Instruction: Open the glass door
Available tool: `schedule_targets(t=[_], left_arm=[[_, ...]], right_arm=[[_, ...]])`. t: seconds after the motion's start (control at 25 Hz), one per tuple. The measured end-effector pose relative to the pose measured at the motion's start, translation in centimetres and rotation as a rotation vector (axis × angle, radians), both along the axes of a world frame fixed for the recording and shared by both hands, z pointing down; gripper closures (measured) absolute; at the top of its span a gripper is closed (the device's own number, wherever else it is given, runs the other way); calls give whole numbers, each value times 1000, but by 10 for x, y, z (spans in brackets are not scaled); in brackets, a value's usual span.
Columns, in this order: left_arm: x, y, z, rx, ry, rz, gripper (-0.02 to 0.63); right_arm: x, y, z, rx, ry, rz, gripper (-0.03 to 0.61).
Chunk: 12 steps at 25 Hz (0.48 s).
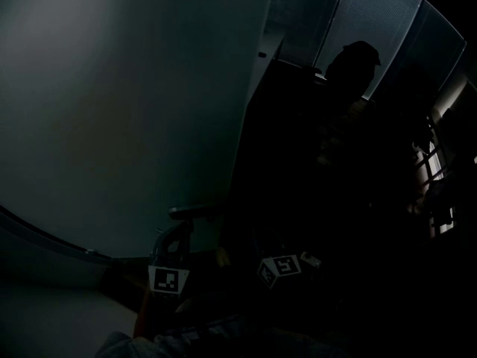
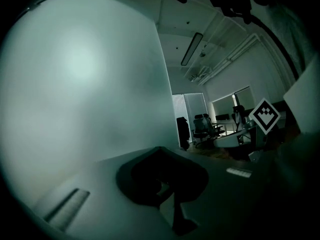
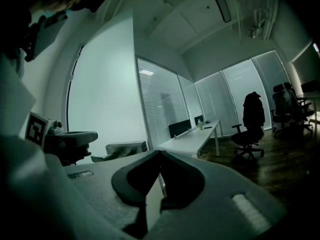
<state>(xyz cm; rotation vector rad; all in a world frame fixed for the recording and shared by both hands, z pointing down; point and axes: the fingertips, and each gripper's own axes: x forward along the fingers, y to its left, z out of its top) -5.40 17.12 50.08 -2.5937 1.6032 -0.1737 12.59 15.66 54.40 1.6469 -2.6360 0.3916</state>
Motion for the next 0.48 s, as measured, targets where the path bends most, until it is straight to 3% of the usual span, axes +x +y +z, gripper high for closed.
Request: schedule_targets(t=[0.48], left_arm=[[-1,23,12,-24,51,-25,611]], right_arm=[[-12,25,-10,16,-45,-33,577]])
